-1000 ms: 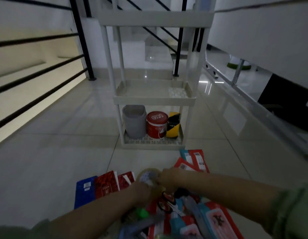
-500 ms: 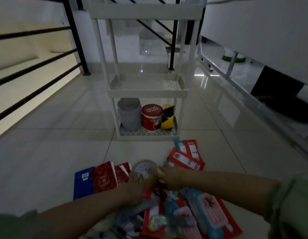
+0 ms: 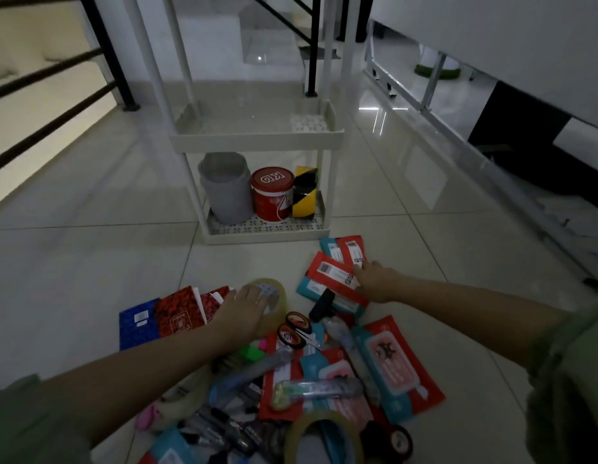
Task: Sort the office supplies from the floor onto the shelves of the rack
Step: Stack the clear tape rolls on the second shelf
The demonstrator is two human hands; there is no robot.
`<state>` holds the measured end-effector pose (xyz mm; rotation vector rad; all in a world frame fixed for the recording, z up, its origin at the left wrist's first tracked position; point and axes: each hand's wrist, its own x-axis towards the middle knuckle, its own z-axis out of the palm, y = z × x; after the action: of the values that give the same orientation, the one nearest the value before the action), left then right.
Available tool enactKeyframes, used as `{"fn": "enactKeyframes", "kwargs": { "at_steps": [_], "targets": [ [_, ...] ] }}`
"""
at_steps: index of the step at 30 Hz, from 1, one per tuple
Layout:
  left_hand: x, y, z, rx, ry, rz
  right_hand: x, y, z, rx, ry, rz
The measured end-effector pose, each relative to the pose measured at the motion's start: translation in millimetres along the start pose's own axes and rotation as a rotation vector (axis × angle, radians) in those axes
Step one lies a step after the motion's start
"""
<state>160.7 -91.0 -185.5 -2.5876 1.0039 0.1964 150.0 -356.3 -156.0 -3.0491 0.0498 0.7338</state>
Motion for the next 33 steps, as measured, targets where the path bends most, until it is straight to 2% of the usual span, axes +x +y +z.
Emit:
{"fn": "enactKeyframes", "kwargs": {
  "at_steps": [2, 8, 13, 17, 20, 22, 24, 26, 27, 29, 30, 33],
  "targets": [
    [7.9, 4.8, -8.4, -0.015, 0.06, 0.024, 9.7, 6.3, -3.7, 0.074, 0.004, 0.059],
    [34.5, 24.7, -7.9, -0.106, 0.013, -0.071, 39.7, 13.2, -7.0, 0.204, -0.005, 0.088],
    [43.9, 29.0, -11.3, -0.144, 0.099, -0.076, 49.5, 8.0, 8.0, 0.175, -0.051, 0.138],
    [53.6, 34.3, -12.3, -0.241, 0.046, -0.063, 45.9, -3.5, 15.8, 0.09, -0.119, 0.133],
    [52.4, 41.4, -12.4, -0.245, 0.02, -0.247, 37.8, -17.1, 17.1, -0.066, -0.071, 0.134],
    [48.5, 42.6, -2.3, -0.282, -0.005, -0.364, 23.2, -29.6, 12.8, -0.124, 0.06, 0.006],
    [42.0, 33.0, 6.2, -0.271, 0.006, -0.298, 5.2, -41.5, 8.8, -0.217, 0.106, -0.225],
    [38.1, 22.5, 20.7, -0.204, 0.037, -0.134, -9.8, -50.3, 10.7, -0.247, 0.029, -0.37],
    [36.2, 21.3, 28.3, -0.189, 0.067, -0.056, -17.1, -53.7, 13.1, -0.264, -0.04, -0.411],
    [29.2, 11.6, 31.6, -0.143, 0.0, 0.147, -31.2, -57.4, 19.2, -0.305, -0.15, -0.49],
    [22.5, 6.1, 23.0, -0.135, -0.061, 0.186, -36.8, -56.5, 21.8, -0.33, -0.18, -0.524],
    [12.7, 4.6, 33.0, -0.182, 0.039, 0.188, -46.3, -51.5, 24.4, -0.354, -0.242, -0.519]
  ]
}}
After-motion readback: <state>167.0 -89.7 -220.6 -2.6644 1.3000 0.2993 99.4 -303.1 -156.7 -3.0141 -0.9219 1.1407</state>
